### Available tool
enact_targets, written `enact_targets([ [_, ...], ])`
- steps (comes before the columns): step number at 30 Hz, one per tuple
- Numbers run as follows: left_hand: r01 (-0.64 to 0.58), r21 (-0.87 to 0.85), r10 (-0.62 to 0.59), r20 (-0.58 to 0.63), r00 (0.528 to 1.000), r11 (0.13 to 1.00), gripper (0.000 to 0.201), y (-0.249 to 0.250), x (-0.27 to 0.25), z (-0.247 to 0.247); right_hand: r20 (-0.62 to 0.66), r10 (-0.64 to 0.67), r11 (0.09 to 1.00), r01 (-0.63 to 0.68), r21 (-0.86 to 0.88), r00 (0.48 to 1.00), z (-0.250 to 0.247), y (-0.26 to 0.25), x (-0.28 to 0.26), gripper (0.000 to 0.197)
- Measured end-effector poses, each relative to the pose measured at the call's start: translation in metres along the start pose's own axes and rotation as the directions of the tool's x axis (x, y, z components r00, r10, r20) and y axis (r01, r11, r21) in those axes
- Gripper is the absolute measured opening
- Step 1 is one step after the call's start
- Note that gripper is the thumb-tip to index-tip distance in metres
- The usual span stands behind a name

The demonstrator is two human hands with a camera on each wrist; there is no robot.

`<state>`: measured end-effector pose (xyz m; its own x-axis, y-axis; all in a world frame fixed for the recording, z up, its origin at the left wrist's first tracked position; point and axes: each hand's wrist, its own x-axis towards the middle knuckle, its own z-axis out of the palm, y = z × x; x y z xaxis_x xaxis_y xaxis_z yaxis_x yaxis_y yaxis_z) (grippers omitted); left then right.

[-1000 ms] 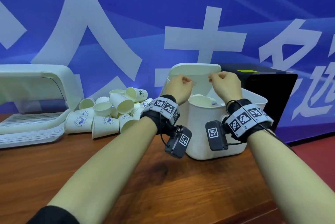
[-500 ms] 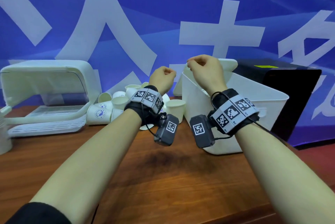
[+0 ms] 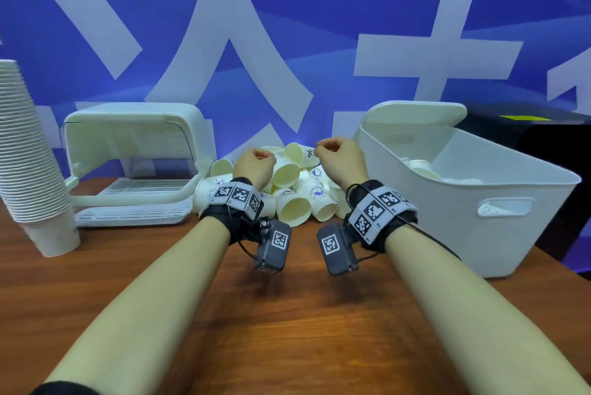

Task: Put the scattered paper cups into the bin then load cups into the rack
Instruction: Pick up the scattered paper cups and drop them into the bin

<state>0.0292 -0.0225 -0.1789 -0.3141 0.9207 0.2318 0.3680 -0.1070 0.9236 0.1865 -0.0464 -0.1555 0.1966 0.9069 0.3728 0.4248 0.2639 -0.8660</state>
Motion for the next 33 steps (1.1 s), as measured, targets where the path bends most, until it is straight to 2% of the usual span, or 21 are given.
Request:
enact_targets([
  [4, 0.094, 0.029, -0.093, -0.06, 0.994, 0.995, 0.026, -0.027, 0.004, -0.009, 0.024, 0.076, 0.997, -0.076, -0.01, 0.997, 0.023, 0.019, 0.0, 0.025],
  [9, 0.205, 0.085, -0.201, -0.055, 0.978, 0.975, 0.052, -0.052, 0.006, -0.016, 0.049, 0.109, 0.988, -0.103, -0.116, 0.993, 0.047, 0.034, -0.001, 0.037],
  [14, 0.226, 0.172, -0.224, -0.029, 0.974, 0.959, 0.073, -0.073, 0.011, -0.015, 0.108, 0.15, 0.97, -0.125, -0.21, 0.983, 0.067, 0.049, -0.004, 0.057],
  [18, 0.219, 0.194, -0.219, -0.025, 0.975, 0.956, 0.078, -0.084, 0.015, -0.013, 0.137, 0.169, 0.954, -0.127, -0.272, 0.976, 0.079, 0.058, -0.006, 0.067],
  [21, 0.201, 0.236, -0.202, -0.02, 0.979, 0.951, 0.083, -0.088, 0.016, -0.012, 0.159, 0.186, 0.934, -0.124, -0.334, 0.97, 0.085, 0.061, -0.007, 0.068],
  [27, 0.187, 0.375, -0.2, -0.002, 0.98, 0.908, 0.085, -0.094, 0.016, -0.009, 0.203, 0.237, 0.835, -0.092, -0.542, 0.95, 0.096, 0.059, -0.006, 0.08],
  [33, 0.253, 0.309, -0.275, 0.027, 0.961, 0.917, 0.089, -0.096, 0.008, -0.006, 0.196, 0.285, 0.76, -0.096, -0.643, 0.938, 0.098, 0.065, -0.006, 0.086],
])
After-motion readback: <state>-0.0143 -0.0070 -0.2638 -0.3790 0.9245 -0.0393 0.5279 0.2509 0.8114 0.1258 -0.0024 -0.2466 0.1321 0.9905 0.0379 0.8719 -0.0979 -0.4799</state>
